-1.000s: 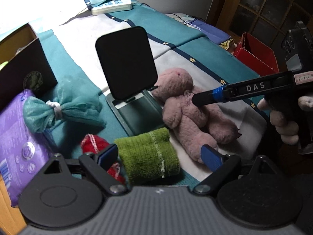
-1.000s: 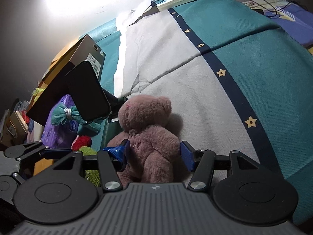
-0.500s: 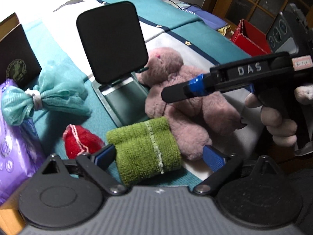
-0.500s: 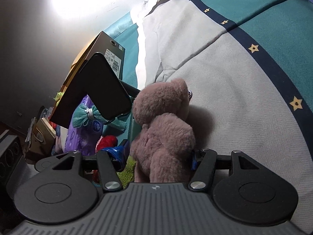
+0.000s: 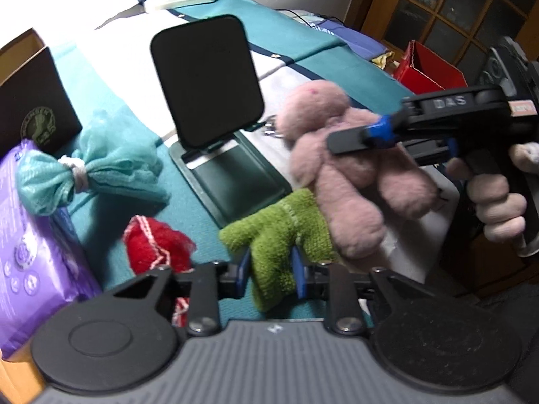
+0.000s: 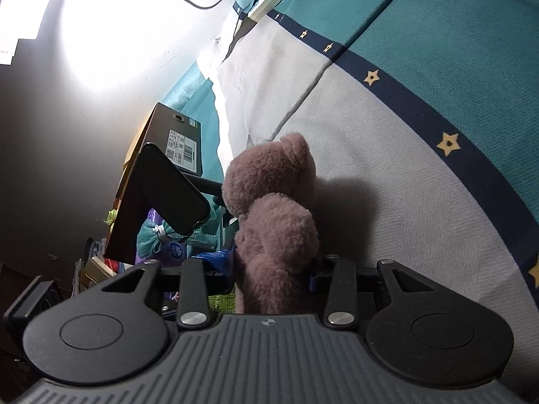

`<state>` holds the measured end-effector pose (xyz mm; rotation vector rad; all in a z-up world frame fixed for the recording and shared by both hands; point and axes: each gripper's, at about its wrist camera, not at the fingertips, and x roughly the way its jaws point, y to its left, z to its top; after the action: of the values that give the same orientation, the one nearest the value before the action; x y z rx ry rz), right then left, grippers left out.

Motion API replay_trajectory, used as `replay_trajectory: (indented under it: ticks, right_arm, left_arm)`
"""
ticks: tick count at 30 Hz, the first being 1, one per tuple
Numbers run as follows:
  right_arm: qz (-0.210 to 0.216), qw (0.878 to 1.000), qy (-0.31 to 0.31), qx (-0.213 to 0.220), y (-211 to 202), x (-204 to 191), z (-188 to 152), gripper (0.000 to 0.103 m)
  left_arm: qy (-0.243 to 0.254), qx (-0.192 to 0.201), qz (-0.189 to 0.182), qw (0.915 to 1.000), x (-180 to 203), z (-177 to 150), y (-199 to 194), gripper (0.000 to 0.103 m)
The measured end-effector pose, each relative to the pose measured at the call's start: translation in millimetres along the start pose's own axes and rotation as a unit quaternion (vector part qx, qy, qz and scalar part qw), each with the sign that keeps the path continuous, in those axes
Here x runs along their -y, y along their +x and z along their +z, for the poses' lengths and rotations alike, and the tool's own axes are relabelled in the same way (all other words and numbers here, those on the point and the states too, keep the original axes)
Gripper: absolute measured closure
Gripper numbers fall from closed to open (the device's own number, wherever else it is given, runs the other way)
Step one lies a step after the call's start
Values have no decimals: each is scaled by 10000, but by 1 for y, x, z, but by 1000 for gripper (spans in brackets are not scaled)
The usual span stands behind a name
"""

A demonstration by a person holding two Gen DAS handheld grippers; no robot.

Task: Organize soft objects
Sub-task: 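Grasp the green knit towel with the left gripper while the right grasps the pink teddy bear, then carry the green towel and teddy bear into the box and open both grippers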

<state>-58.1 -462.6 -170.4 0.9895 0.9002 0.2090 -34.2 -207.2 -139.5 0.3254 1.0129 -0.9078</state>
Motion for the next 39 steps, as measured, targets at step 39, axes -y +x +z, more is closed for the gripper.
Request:
replay_trajectory:
  ticks: [39]
  right_arm:
    - [1318, 9666, -2074, 723, 42, -245, 96, 82]
  left_arm:
    - [-1858, 2618, 1863, 9286, -202, 34, -215, 93]
